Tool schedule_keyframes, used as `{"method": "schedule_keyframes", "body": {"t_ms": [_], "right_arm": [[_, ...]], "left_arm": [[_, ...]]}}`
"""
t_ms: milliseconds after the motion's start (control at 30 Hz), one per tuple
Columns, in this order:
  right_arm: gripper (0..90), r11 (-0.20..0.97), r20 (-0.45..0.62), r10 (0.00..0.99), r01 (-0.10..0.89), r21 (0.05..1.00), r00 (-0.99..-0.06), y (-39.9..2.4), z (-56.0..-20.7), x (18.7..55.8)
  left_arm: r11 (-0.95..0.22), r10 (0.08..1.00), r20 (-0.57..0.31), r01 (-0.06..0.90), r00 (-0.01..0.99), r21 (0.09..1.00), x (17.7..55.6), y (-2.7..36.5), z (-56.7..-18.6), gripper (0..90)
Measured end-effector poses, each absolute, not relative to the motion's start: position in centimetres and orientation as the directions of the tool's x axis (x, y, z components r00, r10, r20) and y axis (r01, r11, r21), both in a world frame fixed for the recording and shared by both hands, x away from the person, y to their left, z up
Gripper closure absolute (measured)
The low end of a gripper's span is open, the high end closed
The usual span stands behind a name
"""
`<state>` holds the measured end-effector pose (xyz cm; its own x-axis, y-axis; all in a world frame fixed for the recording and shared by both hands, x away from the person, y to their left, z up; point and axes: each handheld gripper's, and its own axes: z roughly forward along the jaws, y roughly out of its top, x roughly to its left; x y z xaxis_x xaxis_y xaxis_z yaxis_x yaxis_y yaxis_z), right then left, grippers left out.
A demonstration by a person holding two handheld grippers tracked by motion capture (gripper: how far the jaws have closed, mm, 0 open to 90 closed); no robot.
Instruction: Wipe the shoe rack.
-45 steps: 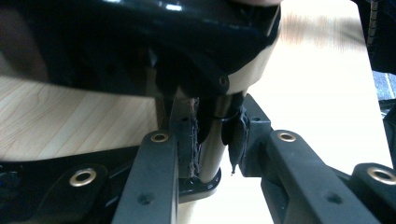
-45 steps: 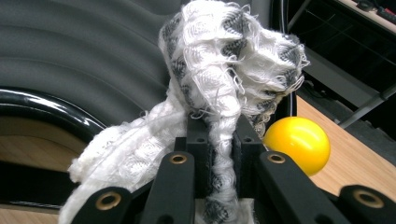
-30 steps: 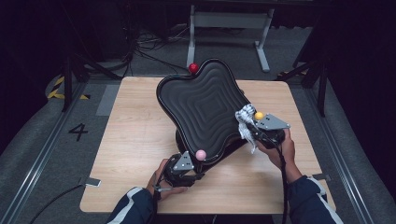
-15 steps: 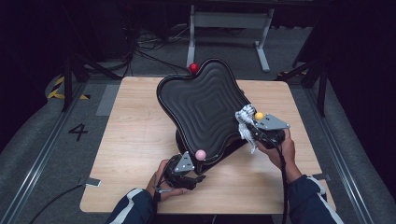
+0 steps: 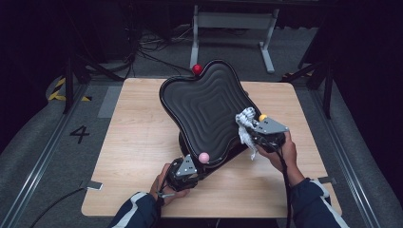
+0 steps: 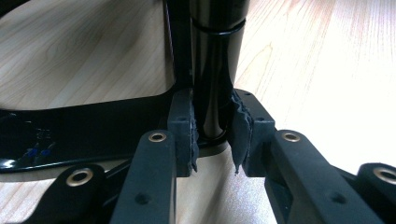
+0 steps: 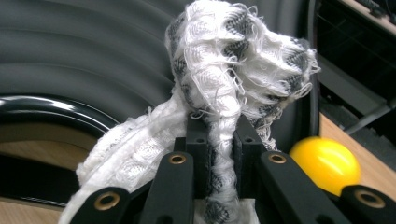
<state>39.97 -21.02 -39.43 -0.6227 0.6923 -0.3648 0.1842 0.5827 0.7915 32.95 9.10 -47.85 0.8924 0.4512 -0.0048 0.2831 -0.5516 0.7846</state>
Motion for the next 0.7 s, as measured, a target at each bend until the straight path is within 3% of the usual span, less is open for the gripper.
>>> {"method": "schedule_keyframes", "body": {"t_ms": [700], "right_arm": [[80.4,0.653,-0.403,0.483,0.014,0.757,-0.778,-13.4,-38.4,36.9]], "left_arm": [[-0.536,0.462,-0.023,0.300,0.886,0.789,33.0,9.0,-47.9,72.6]]}}
